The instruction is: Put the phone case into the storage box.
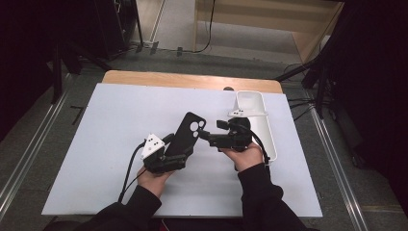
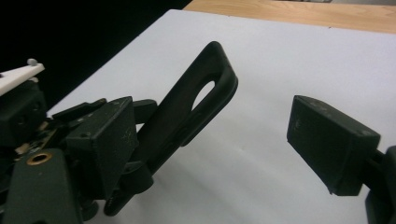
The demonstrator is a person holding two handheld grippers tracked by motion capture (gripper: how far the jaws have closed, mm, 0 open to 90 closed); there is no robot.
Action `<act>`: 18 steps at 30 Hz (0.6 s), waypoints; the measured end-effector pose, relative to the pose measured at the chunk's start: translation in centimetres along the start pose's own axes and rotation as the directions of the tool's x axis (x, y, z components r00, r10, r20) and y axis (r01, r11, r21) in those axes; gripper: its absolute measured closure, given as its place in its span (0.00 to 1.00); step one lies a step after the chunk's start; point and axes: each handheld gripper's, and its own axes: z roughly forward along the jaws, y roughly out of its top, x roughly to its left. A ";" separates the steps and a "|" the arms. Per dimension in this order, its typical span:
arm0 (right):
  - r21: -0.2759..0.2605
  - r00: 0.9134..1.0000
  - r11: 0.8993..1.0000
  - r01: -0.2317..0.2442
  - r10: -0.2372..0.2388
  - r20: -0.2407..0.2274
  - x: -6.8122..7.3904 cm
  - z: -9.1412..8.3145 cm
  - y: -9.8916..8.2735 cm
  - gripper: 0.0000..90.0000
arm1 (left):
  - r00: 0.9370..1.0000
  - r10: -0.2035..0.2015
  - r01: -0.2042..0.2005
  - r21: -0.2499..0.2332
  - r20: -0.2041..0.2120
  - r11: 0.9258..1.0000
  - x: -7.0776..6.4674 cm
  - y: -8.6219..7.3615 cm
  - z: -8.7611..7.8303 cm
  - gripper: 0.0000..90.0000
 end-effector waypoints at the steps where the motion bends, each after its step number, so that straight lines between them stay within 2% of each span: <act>1: 0.004 1.000 1.000 0.007 -0.007 0.013 0.0 0.2 0.1 0.16 | 1.000 0.001 -0.001 -0.001 0.001 1.000 0.0 0.0 0.0 0.16; 4: 0.020 1.000 1.000 -0.011 0.011 0.002 -0.3 0.5 0.3 0.20 | 1.000 0.000 0.000 -0.002 0.007 1.000 0.0 0.0 0.0 0.16; 12: 0.033 0.999 0.999 -0.037 0.037 -0.013 -0.7 1.4 0.7 0.22 | 1.000 0.010 -0.010 -0.001 0.002 1.000 -0.2 -0.1 0.1 0.16; 18: 0.055 0.997 0.996 -0.072 0.073 -0.018 -1.1 2.2 1.1 0.31 | 1.000 0.019 -0.019 -0.001 0.003 1.000 -0.2 -0.1 0.1 0.16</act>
